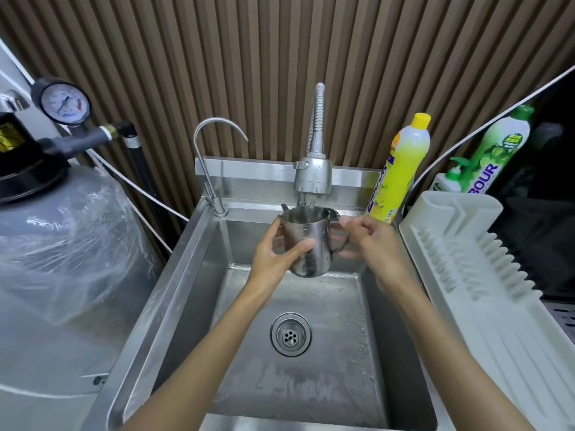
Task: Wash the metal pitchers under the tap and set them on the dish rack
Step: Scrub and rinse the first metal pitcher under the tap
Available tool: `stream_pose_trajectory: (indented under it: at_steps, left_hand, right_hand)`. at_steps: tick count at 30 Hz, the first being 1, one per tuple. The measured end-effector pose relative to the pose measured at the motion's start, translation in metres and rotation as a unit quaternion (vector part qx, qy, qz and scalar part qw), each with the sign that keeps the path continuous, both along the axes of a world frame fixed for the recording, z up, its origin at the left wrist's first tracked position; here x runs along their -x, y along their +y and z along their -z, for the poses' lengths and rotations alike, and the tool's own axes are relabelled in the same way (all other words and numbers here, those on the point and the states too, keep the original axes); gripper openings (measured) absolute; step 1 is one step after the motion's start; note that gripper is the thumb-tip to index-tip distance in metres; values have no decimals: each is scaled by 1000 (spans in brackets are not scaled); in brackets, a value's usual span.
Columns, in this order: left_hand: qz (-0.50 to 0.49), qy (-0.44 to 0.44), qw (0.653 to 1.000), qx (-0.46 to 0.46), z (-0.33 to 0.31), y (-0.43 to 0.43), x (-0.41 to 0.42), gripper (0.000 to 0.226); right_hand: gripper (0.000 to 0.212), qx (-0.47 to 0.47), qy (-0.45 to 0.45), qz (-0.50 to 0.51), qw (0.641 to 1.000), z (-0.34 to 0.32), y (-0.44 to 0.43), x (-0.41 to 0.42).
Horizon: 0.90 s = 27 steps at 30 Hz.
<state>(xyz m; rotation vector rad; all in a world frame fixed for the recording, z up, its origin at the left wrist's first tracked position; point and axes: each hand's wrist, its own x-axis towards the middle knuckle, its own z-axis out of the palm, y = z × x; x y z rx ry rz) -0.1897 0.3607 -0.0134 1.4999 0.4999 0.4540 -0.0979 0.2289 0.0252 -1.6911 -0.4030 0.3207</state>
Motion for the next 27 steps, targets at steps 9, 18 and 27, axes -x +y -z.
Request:
stream_pose_trajectory:
  at_steps: [9,18,27]
  left_hand:
    - [32,48,990,-125,-18,21,-2,64]
    - [195,11,981,8,-21,41,-15,85]
    - [109,-70,991,16,-12,3,-21,79]
  right_hand:
    - [21,-207,299,-45,930,35,2,9]
    - [19,-285,237,-13,929,32,-11,25]
    - [12,-190,52,-27,980,1,-20,8]
